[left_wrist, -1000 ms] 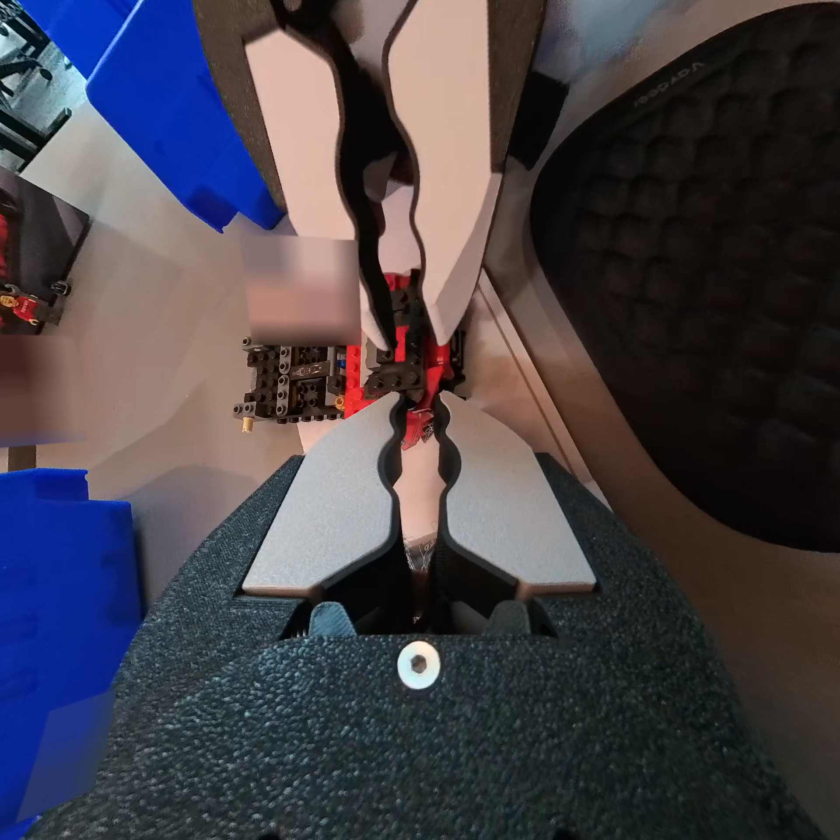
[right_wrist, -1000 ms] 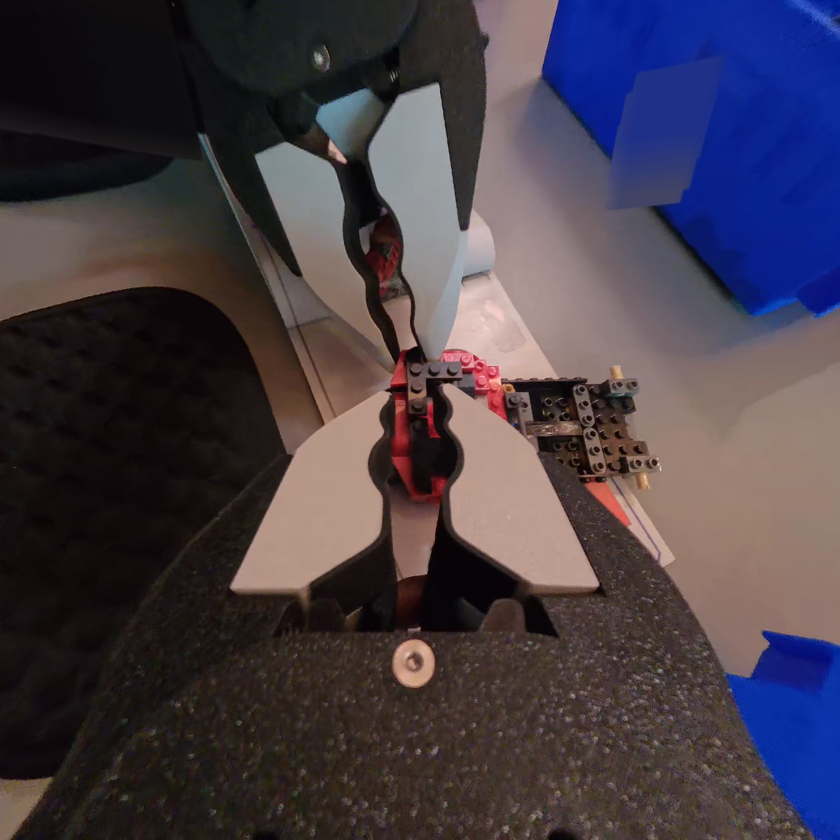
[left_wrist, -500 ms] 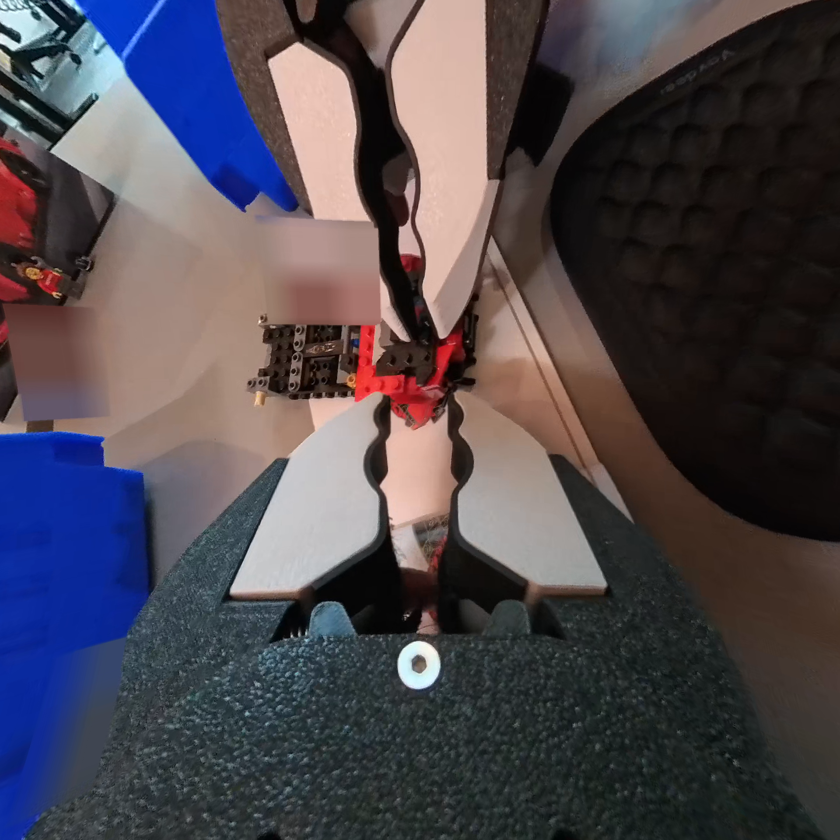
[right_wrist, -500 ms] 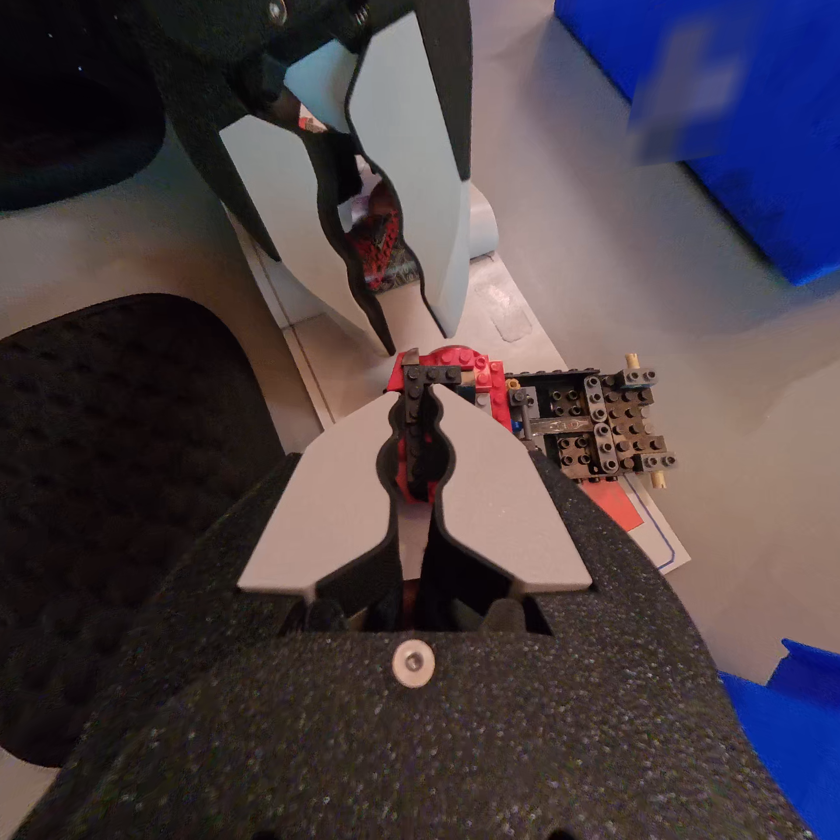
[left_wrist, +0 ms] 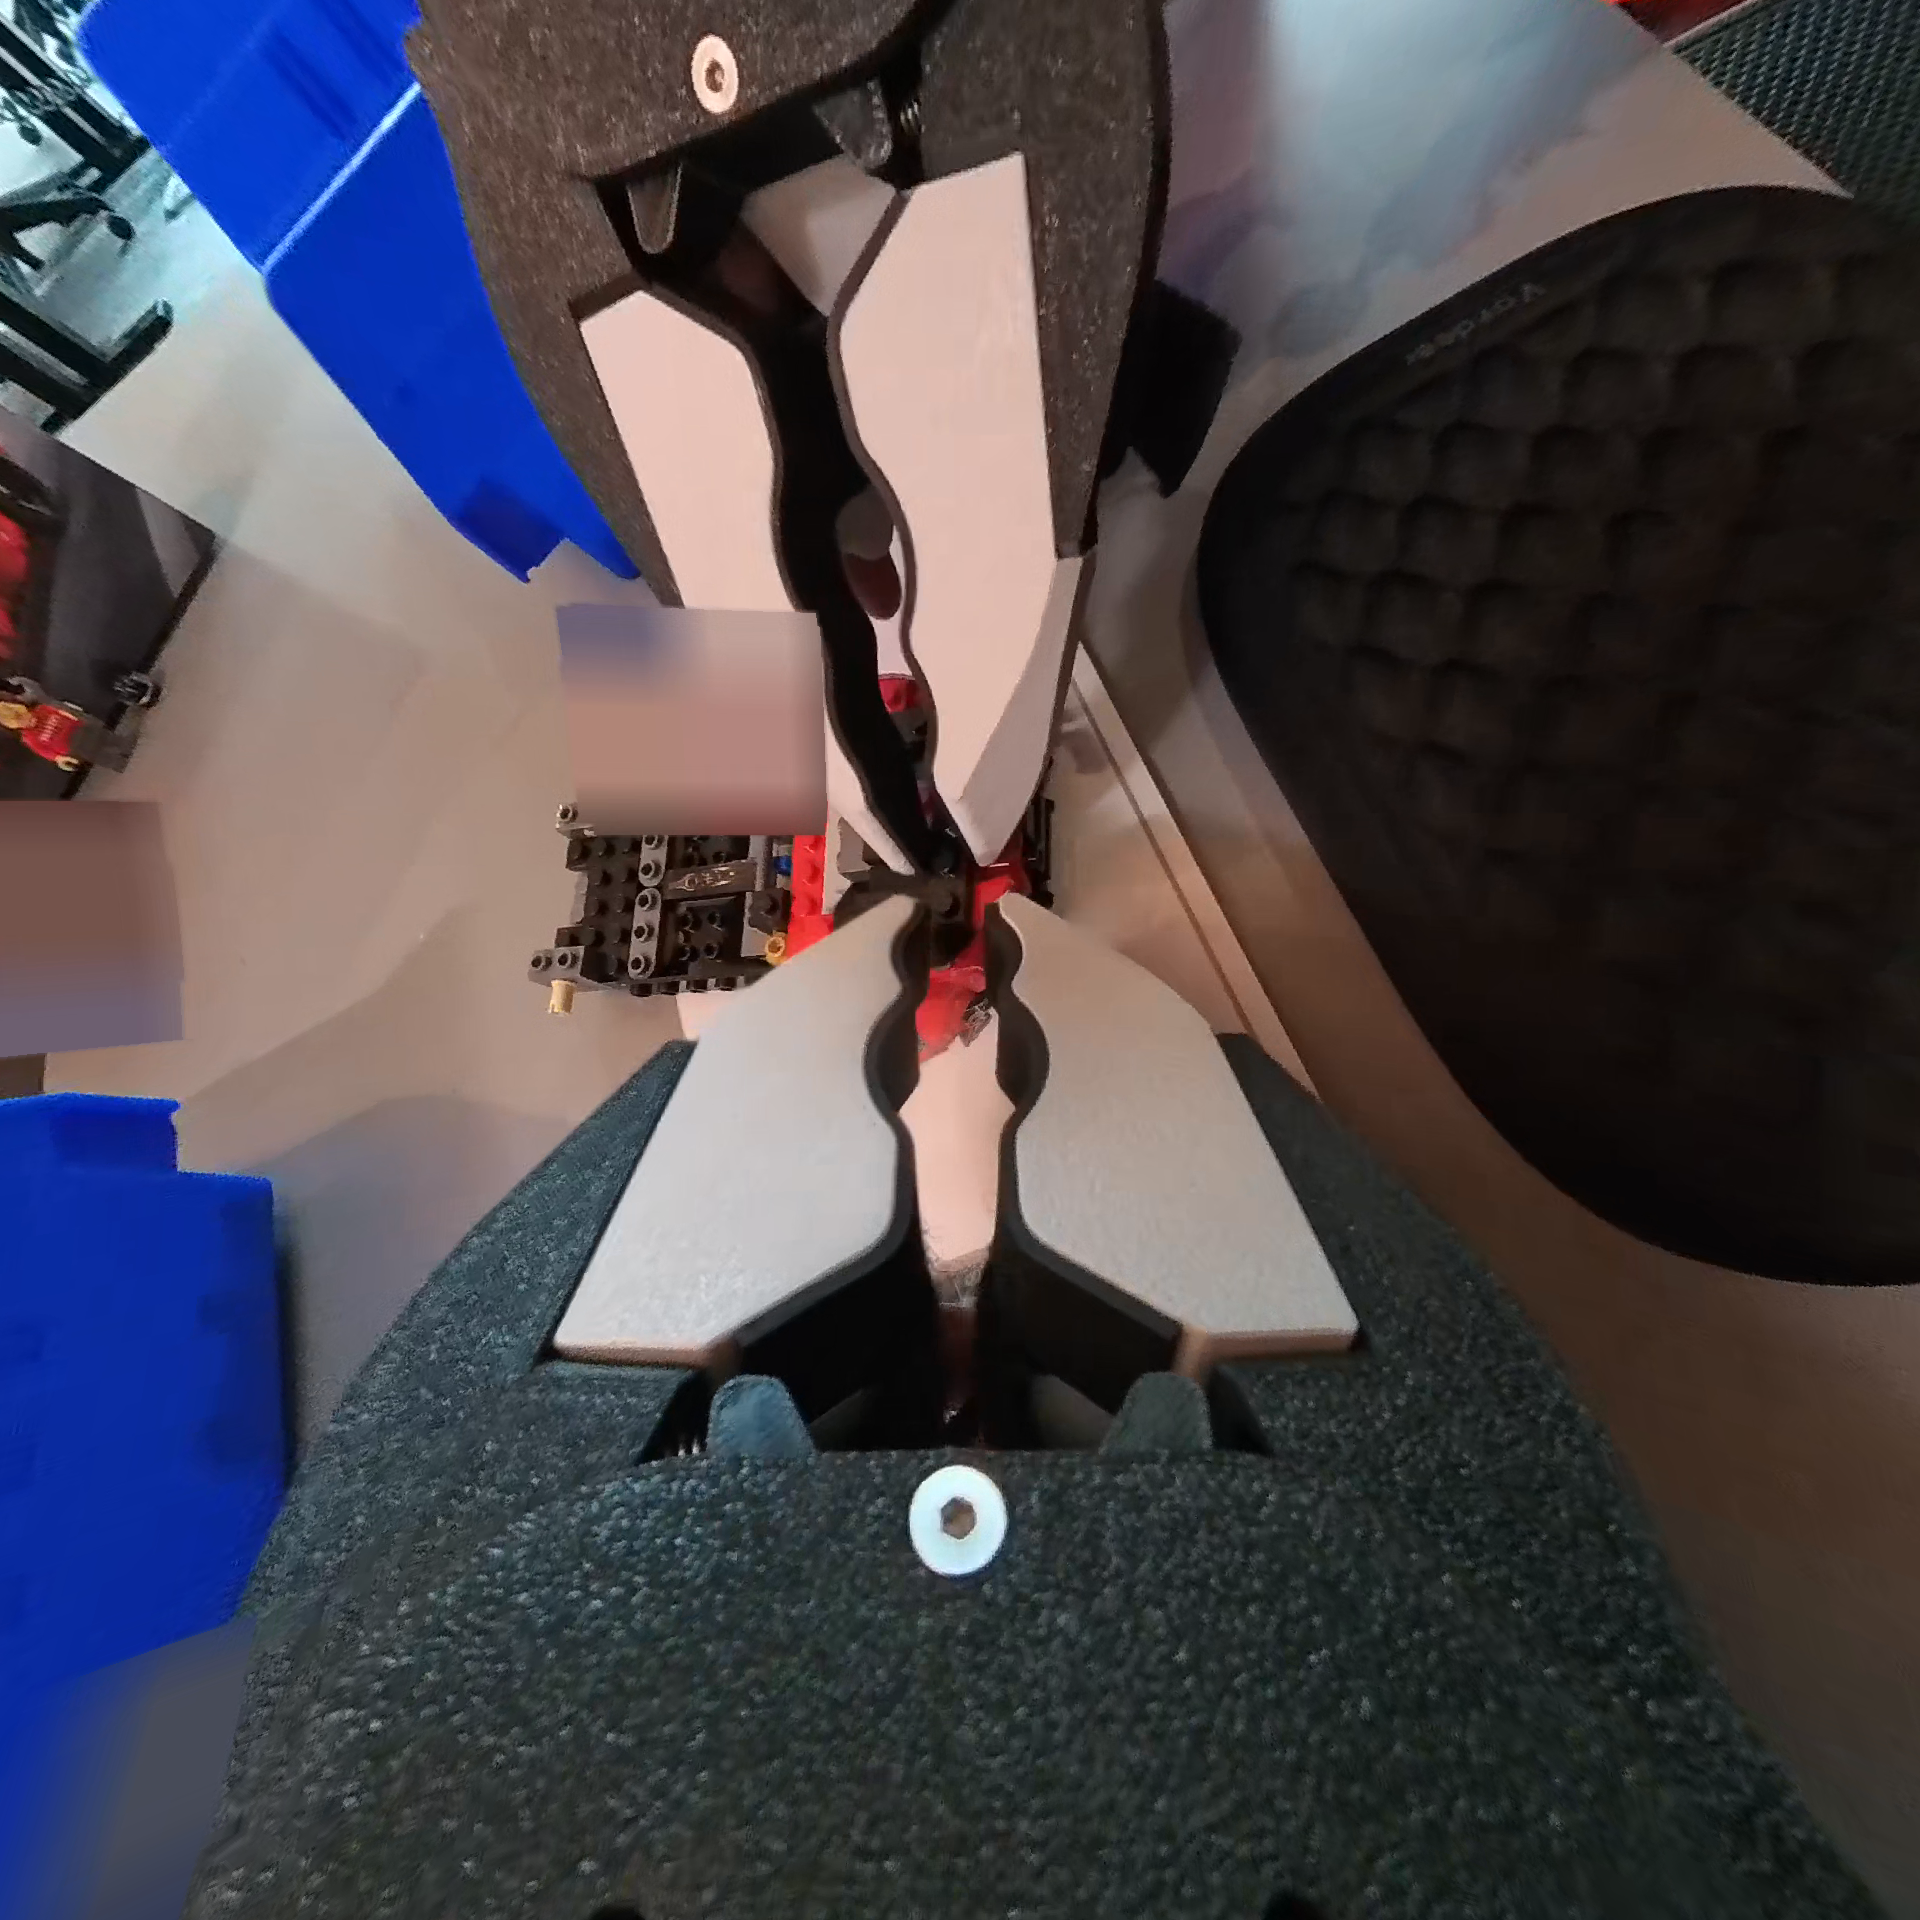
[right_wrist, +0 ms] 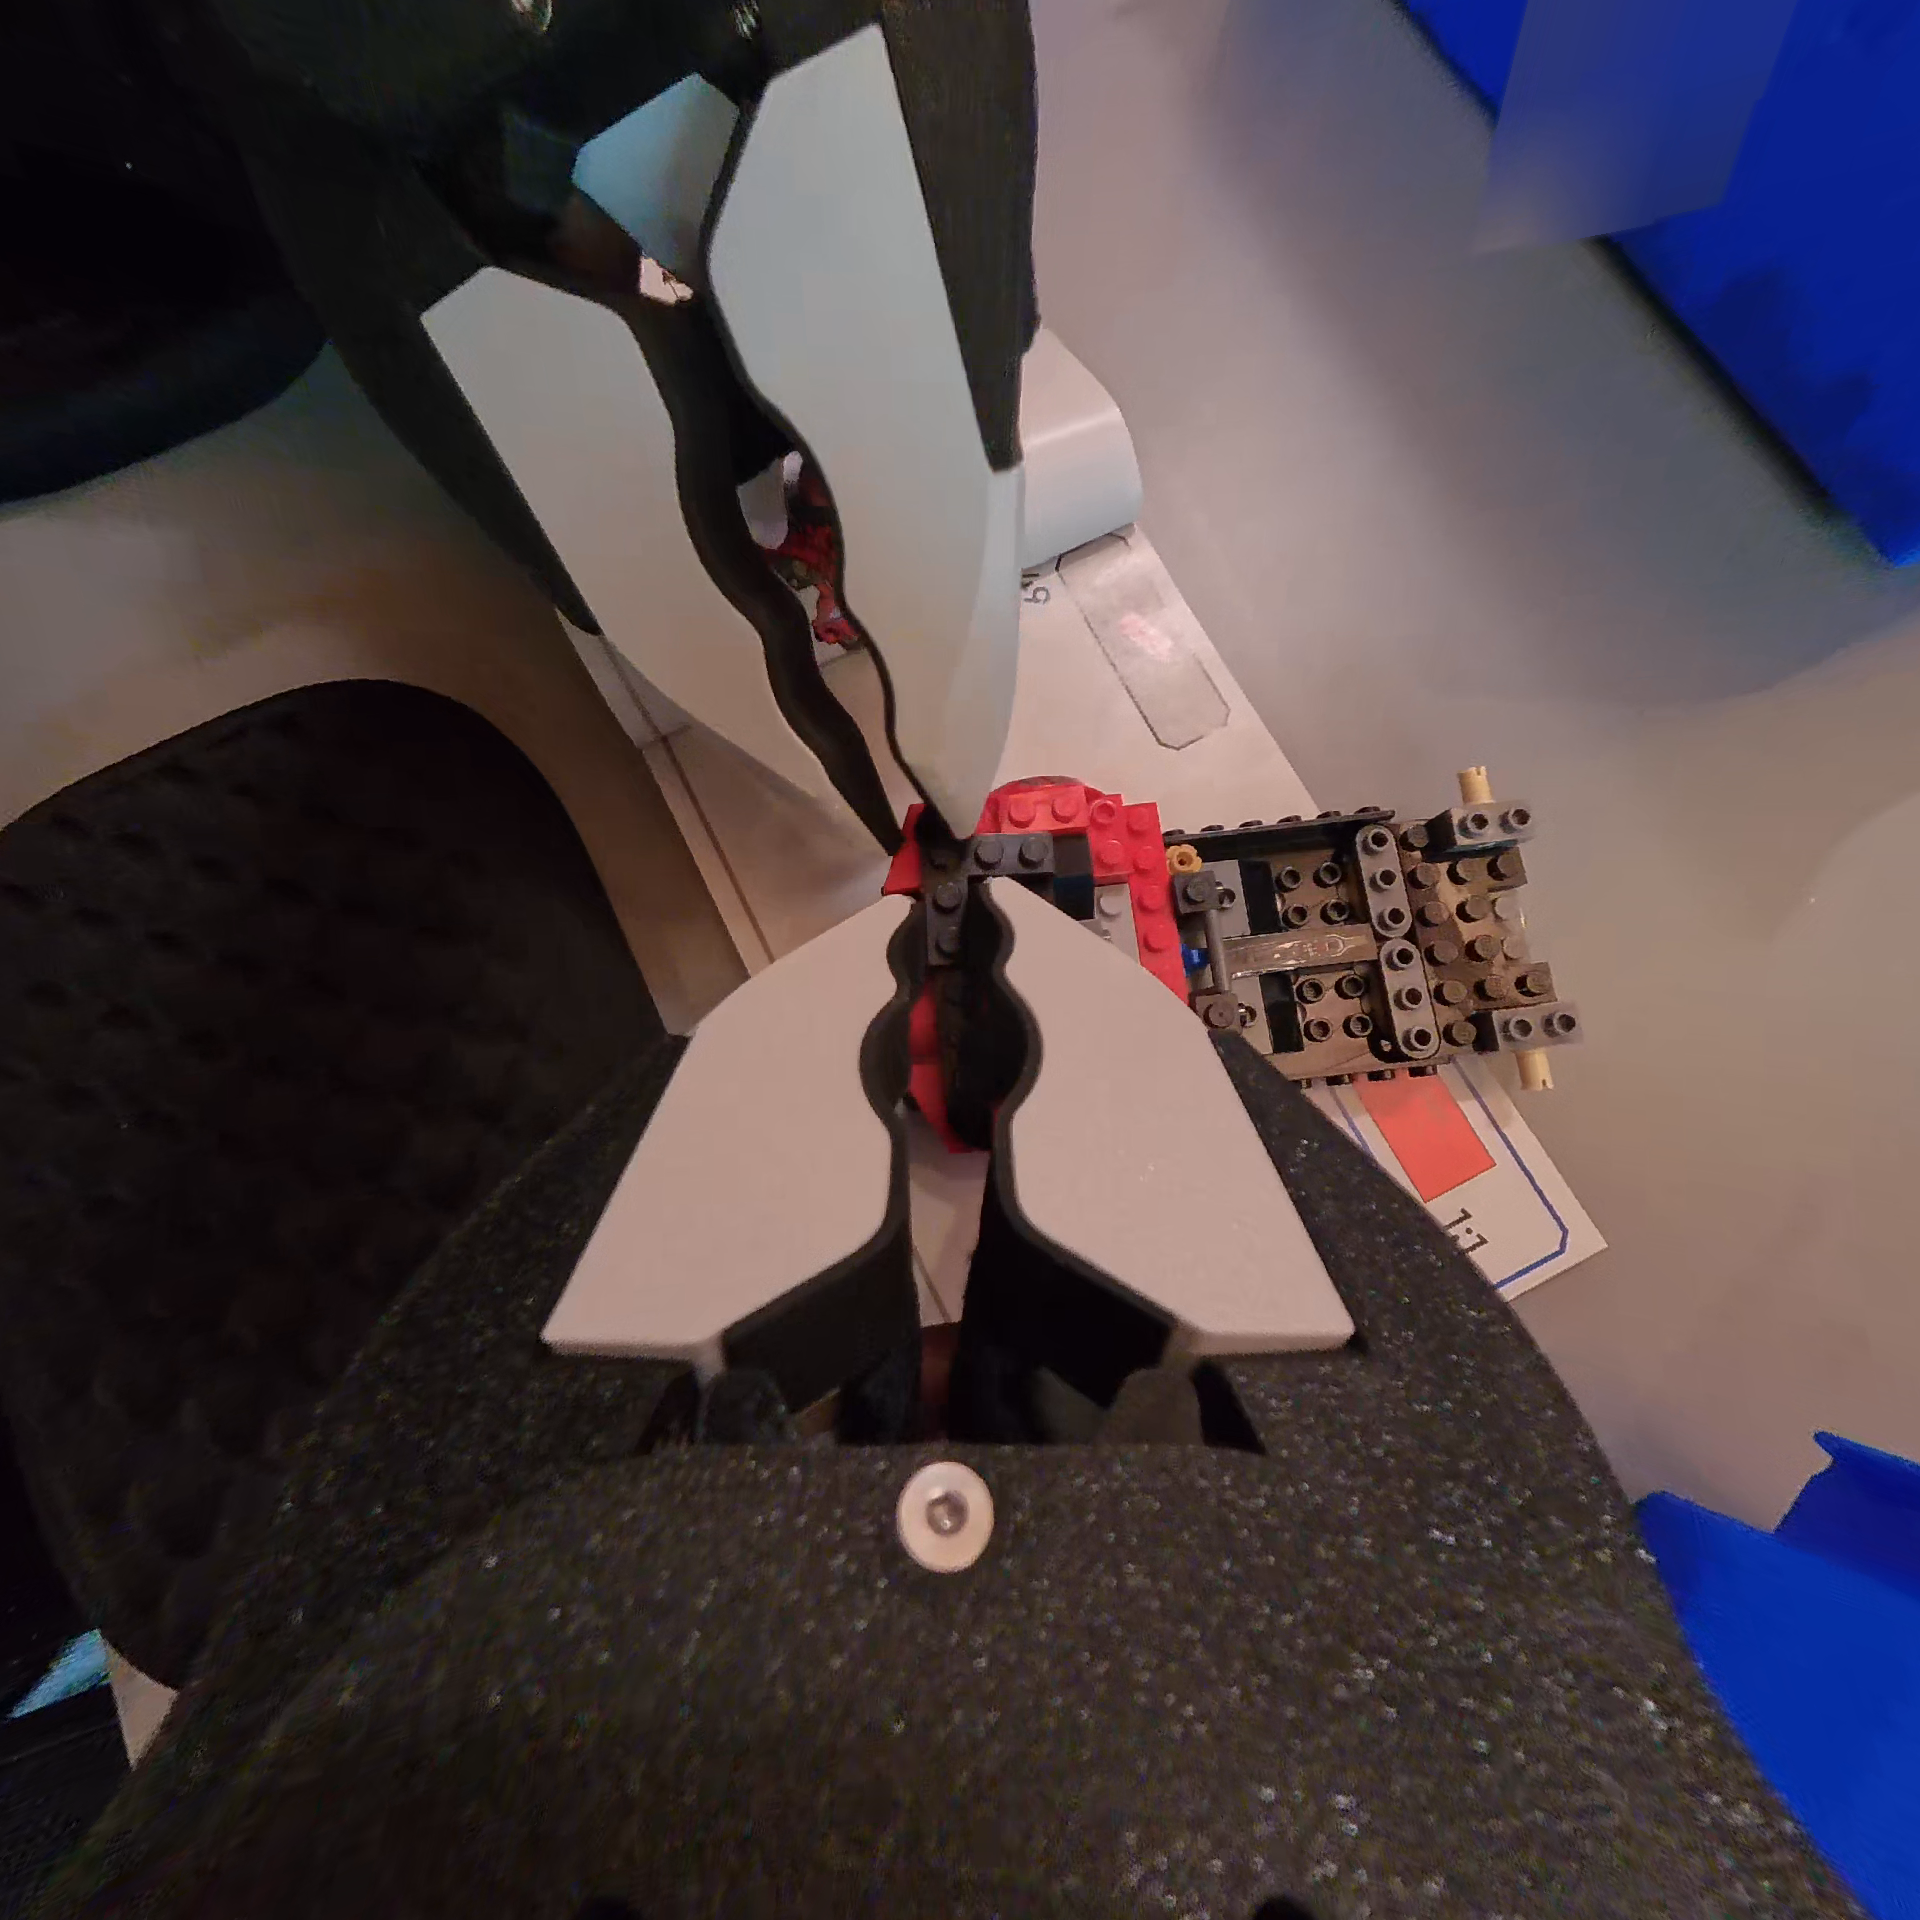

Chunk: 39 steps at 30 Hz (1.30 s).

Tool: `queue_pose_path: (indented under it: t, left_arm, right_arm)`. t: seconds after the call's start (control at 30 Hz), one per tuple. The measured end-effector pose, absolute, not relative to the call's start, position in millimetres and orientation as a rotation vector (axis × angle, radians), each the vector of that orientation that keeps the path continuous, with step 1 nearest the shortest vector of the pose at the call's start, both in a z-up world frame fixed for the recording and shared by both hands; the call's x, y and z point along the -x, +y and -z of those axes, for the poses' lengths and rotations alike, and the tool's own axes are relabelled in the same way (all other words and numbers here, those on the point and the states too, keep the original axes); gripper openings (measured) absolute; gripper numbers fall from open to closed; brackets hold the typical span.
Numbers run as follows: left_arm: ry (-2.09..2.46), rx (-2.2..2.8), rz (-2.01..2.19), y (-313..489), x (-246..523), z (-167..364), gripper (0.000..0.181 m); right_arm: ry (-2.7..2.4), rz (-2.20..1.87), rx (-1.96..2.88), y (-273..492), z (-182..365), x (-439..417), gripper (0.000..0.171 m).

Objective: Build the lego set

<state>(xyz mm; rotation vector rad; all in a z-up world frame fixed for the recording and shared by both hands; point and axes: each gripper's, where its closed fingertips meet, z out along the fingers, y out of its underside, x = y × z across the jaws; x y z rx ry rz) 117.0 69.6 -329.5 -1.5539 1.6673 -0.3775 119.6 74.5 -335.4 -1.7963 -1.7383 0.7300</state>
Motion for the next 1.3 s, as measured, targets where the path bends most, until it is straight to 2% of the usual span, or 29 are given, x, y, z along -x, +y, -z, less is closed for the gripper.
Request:
queue_pose_path:
  t: [0.17, 0.23, 0.33, 0.53, 0.93, 1.3]
  left_arm:
    - [1.691, 1.583, 0.404, 68, -118, 332, 0.009]
    - [1.695, 1.589, 0.408, 68, -118, 332, 0.009]
    - [1.709, 1.591, 0.407, 68, -118, 332, 0.009]
    - [1.745, 1.602, 0.446, 67, -117, 332, 0.011]
    - [1.893, 1.566, 0.496, 65, -117, 332, 0.012]
    - [1.989, 1.552, 0.529, 66, -119, 332, 0.011]
  right_arm:
    - [-1.725, -0.761, 1.796, 75, 336, -119, 0.009]
    - [-1.737, -0.781, 1.781, 73, 335, -124, 0.019]
    - [-1.648, -0.824, 1.77, 82, 323, -138, 0.019]
    - [-1.588, -0.834, 1.721, 83, 310, -158, 0.011]
    - [-1.713, -0.769, 1.672, 79, 330, -140, 0.005]
    - [-1.69, -0.864, 1.647, 78, 323, -129, 0.0]
